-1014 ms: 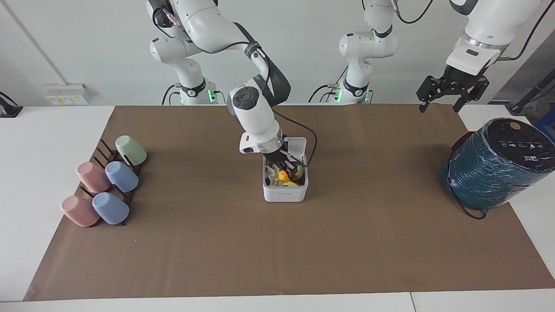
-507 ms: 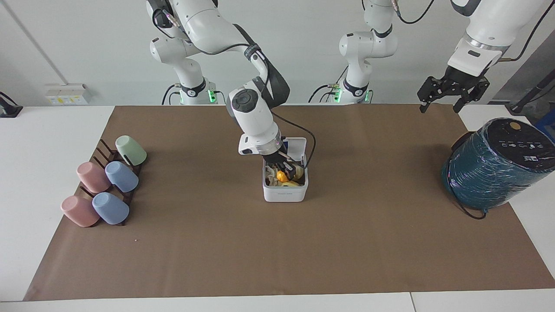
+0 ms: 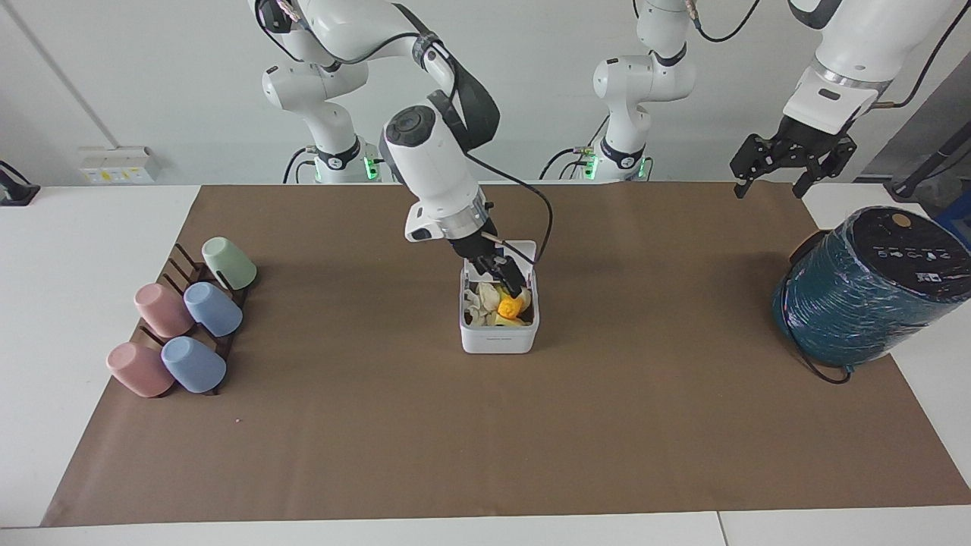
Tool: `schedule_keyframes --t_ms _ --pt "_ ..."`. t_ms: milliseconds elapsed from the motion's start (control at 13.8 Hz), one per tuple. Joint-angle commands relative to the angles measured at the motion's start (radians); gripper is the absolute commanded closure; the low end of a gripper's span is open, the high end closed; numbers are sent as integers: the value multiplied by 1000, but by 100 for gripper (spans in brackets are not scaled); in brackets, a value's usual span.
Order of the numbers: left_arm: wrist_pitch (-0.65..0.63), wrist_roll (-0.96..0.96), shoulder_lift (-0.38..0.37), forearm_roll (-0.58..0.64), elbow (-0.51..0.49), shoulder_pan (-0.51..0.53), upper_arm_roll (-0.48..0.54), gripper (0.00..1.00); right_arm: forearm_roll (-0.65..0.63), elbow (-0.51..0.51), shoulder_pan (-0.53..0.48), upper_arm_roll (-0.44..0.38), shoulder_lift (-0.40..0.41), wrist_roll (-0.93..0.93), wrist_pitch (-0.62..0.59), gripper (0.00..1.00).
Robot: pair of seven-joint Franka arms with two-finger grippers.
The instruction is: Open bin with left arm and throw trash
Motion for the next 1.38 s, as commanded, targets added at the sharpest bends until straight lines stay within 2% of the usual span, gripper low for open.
schedule_keyframes --t_ms 0,145,362,579,796,1086,1303 --pt "26 16 -26 -12 -34 6 -8 0 -119 -12 -65 5 -69 -170 -98 0" --pt "26 9 -26 -12 -34 3 -8 0 -211 -14 -113 5 -102 -367 -168 0" --pt "25 6 -27 -12 -34 1 -8 0 -312 -20 -206 5 -127 -638 -192 0" --pt "20 9 -27 -12 -34 0 -9 0 -337 -18 -301 5 -161 -827 -205 0" --pt "19 13 -27 -12 -35 1 -9 0 -326 -14 -418 11 -210 -1023 -285 0" --pt "19 13 -35 -12 -44 6 -9 0 -315 -10 -452 -34 -285 -1078 -411 0" --pt "20 13 -35 -12 -50 8 -9 0 -208 -10 -516 -45 -340 -1078 -526 0"
